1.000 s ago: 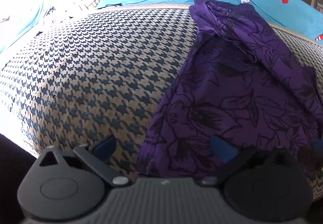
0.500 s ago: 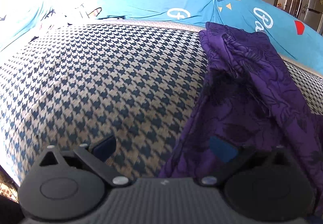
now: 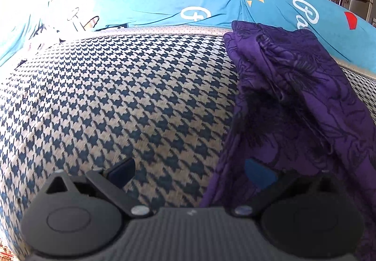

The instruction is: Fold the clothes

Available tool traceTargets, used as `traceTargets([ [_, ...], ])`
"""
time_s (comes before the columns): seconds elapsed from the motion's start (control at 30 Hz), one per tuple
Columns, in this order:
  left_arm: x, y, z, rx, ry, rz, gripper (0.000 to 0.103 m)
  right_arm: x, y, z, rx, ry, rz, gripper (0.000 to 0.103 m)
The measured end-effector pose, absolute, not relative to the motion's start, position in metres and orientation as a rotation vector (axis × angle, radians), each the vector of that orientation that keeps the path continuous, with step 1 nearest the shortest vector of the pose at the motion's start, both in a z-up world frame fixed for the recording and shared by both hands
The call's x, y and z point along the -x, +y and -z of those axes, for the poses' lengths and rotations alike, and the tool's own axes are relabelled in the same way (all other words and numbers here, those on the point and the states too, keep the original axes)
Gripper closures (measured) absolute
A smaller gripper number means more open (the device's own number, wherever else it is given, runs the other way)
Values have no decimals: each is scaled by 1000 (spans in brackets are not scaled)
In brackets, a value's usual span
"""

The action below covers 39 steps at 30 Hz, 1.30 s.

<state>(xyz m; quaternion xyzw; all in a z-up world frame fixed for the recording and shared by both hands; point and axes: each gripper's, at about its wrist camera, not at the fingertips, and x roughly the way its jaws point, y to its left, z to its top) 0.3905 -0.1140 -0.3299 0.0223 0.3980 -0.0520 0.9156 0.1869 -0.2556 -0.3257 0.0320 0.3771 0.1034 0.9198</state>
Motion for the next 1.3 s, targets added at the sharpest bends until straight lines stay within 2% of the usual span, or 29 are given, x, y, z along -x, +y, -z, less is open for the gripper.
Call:
traceTargets([
  [0.13,-396,-116,332,-59,812,114,16,-187,-251,327,-39,773,-217,16],
  [0.17,-396,-117,331,-63,804,116,26,-187,-250,327,-32,773,-217,15],
  [0.3,-396,-123,329,-84,787,145,45,-187,-246,328,-9,774,-219,12],
  [0.37,-395,-127,328,-97,779,164,62,-187,-245,328,-7,774,-217,12],
  [0.47,-396,-130,326,-100,775,172,81,-187,-245,328,-7,773,-216,12],
  [0.5,-396,-131,325,-111,769,164,82,-187,-245,328,-7,773,-216,12],
  [0.7,-398,-139,333,-192,739,122,79,-187,-248,328,-27,766,-222,11],
  [0.83,-401,-135,332,-171,743,91,65,-185,-254,324,-73,751,-236,12],
  [1.0,-395,-127,320,-140,744,79,56,-179,-268,313,-156,675,-254,12],
  [1.1,-387,-124,311,-132,737,73,43,-175,-273,306,-168,623,-247,13],
  [1.17,-380,-121,305,-108,734,81,28,-175,-276,303,-173,605,-224,13],
  [1.3,-362,-119,299,-103,729,101,22,-177,-284,299,-200,577,-156,15],
])
